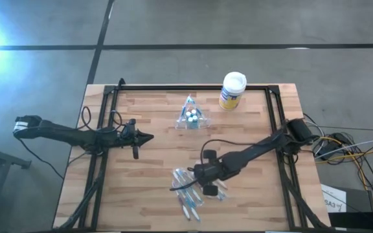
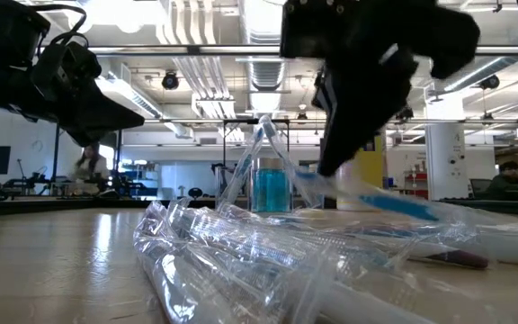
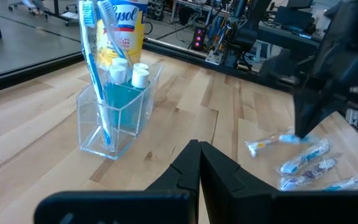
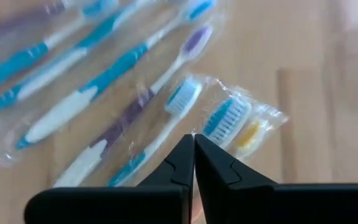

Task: Pick & Place toothbrushing station
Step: Put the blue toothbrush into the transparent organizer

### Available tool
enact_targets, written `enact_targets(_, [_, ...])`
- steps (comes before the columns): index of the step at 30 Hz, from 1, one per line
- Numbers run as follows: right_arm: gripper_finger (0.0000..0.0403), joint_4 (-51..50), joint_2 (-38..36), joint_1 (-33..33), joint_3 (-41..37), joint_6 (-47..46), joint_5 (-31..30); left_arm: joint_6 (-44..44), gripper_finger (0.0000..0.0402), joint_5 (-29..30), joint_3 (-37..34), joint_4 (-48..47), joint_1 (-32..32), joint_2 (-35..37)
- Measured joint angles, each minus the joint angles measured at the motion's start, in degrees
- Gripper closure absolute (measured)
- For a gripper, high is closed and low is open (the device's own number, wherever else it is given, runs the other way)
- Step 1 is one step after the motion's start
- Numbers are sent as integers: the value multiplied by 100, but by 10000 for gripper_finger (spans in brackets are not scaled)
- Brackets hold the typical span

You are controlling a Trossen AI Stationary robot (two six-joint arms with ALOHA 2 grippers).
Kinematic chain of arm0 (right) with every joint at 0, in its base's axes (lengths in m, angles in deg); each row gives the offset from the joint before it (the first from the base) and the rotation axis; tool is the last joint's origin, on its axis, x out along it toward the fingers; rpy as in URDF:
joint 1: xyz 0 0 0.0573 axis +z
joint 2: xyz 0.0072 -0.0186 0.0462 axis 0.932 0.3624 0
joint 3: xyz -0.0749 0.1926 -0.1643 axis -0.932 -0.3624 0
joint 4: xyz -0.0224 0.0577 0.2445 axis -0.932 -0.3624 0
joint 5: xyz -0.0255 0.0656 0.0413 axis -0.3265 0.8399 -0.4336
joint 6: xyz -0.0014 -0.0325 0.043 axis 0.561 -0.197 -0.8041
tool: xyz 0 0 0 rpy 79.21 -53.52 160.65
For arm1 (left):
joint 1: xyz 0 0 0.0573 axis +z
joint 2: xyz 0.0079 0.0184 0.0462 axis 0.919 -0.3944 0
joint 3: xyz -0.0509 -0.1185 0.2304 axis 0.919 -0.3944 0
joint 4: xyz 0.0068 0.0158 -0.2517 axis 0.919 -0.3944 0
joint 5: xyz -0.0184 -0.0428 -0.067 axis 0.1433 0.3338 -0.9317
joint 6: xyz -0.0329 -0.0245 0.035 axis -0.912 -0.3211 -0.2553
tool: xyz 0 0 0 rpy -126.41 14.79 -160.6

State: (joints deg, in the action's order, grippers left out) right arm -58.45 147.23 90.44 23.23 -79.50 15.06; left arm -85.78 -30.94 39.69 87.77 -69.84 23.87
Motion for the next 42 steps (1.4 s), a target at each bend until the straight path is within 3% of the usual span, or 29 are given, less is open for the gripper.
enact_targets(7, [395, -33, -627, 159, 31, 287, -193, 0, 392, 0, 0, 1, -1, 0])
enact_targets(14, [395, 678, -1686, 548, -205, 1164, -365, 13, 392, 0, 0, 6, 0, 0])
enact_targets(21, [395, 1844, -3077, 938, -1198, 1805, -671, 35, 392, 0, 0, 23, -2, 20])
enact_targets(28, [395, 2008, -4021, 835, -2395, 966, -1177, 42, 392, 0, 1, 45, -2, 20])
enact_targets(33, [394, 2066, -3825, 522, -2634, 793, -1108, 44, 392, 2, 2, 138, 0, 20])
enact_targets(38, [390, 2194, -2911, 283, -2274, 1219, -113, 44, 392, 2, 2, 177, -2, 20])
enact_targets(42, [357, 2020, -1892, 172, -1541, 1721, 675, 44, 392, 2, 0, 190, -1, 20])
